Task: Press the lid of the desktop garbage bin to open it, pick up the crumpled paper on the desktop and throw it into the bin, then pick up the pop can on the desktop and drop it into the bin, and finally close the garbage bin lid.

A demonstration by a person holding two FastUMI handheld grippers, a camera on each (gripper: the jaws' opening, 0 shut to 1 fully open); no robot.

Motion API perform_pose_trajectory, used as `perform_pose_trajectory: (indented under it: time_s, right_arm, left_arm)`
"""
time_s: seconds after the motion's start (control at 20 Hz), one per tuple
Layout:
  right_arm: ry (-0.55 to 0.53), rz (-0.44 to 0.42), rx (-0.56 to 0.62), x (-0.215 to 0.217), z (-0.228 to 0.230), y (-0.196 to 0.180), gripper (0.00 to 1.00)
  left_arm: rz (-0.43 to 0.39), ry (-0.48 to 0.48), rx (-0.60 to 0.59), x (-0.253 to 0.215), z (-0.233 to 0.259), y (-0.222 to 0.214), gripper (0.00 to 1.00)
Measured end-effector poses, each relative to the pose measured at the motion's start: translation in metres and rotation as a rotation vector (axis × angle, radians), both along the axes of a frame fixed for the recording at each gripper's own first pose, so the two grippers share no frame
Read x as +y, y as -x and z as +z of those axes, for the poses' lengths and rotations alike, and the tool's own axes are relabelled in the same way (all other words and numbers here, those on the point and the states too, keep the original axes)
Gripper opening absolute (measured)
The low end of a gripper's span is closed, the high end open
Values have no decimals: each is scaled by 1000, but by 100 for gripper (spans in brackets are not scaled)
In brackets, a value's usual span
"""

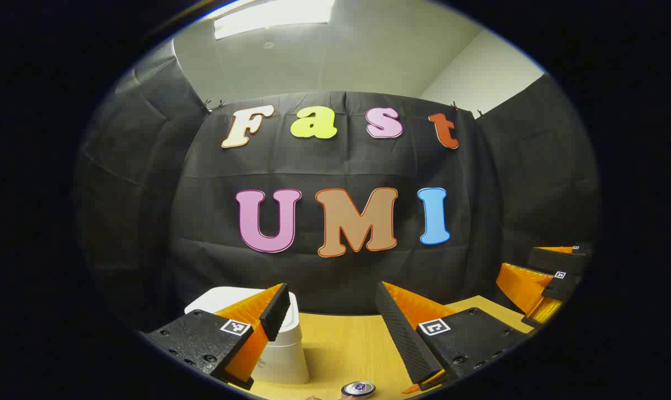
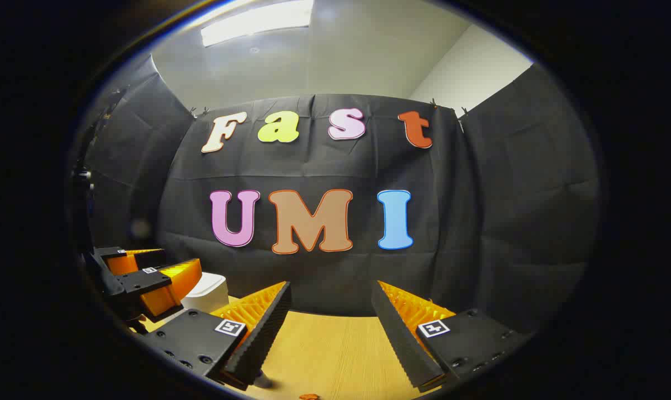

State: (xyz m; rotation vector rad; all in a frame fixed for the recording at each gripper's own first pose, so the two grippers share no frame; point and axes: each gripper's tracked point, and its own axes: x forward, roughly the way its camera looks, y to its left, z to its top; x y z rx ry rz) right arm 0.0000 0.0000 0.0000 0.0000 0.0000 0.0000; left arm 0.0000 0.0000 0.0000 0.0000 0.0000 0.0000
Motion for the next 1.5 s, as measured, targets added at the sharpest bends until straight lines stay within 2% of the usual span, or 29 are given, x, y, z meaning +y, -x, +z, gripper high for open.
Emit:
perform_pose_trajectory:
  time_s: [0.3, 0.85, 1.0, 1.05, 1.5]
  right_arm:
    - [43, 13, -28, 6, 5, 13, 96]
    - [48, -58, -56, -17, 13, 30, 100]
    - [47, -56, -48, -16, 10, 32, 100]
    - [47, -53, -44, -15, 8, 32, 96]
    - [6, -11, -35, -8, 0, 24, 97]
  left_arm:
    - [-28, -39, -18, -13, 9, 2, 93]
    - [-57, -29, -48, -24, 18, 8, 93]
    - [-54, -26, -50, -23, 18, 10, 93]
    - [-53, -28, -46, -23, 16, 11, 93]
    - [-28, -44, -2, -17, 5, 9, 93]
